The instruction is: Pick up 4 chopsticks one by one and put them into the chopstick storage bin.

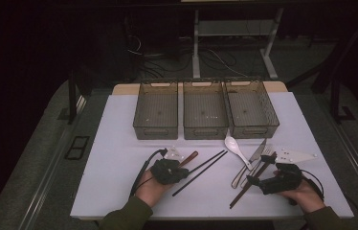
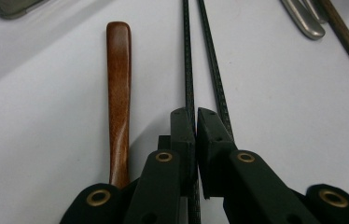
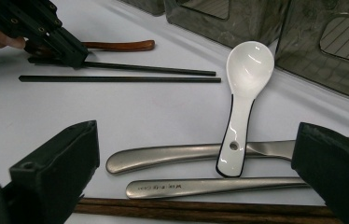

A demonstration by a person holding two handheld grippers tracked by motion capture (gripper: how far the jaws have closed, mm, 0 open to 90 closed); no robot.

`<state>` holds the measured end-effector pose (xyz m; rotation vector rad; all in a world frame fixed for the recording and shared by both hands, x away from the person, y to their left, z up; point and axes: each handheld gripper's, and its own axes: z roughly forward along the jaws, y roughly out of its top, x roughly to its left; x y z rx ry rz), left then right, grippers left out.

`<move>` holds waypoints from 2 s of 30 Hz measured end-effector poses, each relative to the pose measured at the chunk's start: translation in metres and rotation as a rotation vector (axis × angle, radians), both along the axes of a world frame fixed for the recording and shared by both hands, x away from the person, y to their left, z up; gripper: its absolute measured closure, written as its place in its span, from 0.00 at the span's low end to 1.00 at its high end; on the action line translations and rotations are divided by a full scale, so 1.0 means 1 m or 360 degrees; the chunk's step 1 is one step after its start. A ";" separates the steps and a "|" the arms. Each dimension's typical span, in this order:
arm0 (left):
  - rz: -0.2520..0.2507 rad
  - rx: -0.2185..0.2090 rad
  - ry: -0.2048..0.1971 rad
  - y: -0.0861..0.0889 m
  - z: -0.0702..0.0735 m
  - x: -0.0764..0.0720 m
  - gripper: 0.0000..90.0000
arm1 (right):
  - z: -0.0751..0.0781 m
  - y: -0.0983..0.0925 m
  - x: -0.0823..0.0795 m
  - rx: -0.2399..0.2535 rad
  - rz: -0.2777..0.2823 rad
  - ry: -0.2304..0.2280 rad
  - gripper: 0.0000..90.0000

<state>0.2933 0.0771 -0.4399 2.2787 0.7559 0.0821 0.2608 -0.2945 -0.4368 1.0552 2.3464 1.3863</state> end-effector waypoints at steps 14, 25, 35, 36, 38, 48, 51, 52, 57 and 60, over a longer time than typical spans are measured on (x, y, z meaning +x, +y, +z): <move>-0.0004 -0.0054 -0.0021 0.006 0.015 -0.001 0.94 | 0.000 -0.001 0.000 -0.0002 0.0002 -0.0005 0.01; -0.0039 -0.0120 -0.0065 0.021 0.031 0.002 0.94 | 0.000 -0.001 0.000 0.0001 0.0001 -0.0004 0.01; -0.0035 -0.0159 -0.0117 0.037 0.043 0.004 0.94 | 0.000 -0.001 0.000 -0.0001 0.0003 -0.0004 0.01; -0.0036 -0.0162 -0.0124 0.039 0.044 0.004 0.94 | 0.000 -0.001 0.000 0.0000 0.0002 -0.0004 0.01; -0.0028 -0.0167 -0.0133 0.043 0.046 0.005 0.94 | 0.000 -0.001 0.000 0.0000 0.0002 -0.0001 0.01; 0.0085 -0.0228 -0.0175 0.069 0.056 0.011 0.94 | 0.000 -0.001 0.000 -0.0003 -0.0002 0.0002 0.01; 0.0124 -0.0248 -0.0181 0.077 0.057 0.012 0.94 | 0.000 -0.001 0.000 -0.0004 -0.0002 0.0002 0.01; 0.0135 -0.0247 -0.0186 0.081 0.058 0.013 0.94 | 0.000 0.000 0.000 -0.0004 -0.0003 0.0002 0.01; 0.0184 -0.0260 -0.0196 0.090 0.061 0.015 0.94 | 0.000 0.000 0.001 -0.0004 -0.0002 0.0002 0.01; 0.0216 -0.0267 -0.0205 0.097 0.062 0.017 0.94 | 0.000 -0.001 0.001 -0.0004 -0.0004 0.0004 0.01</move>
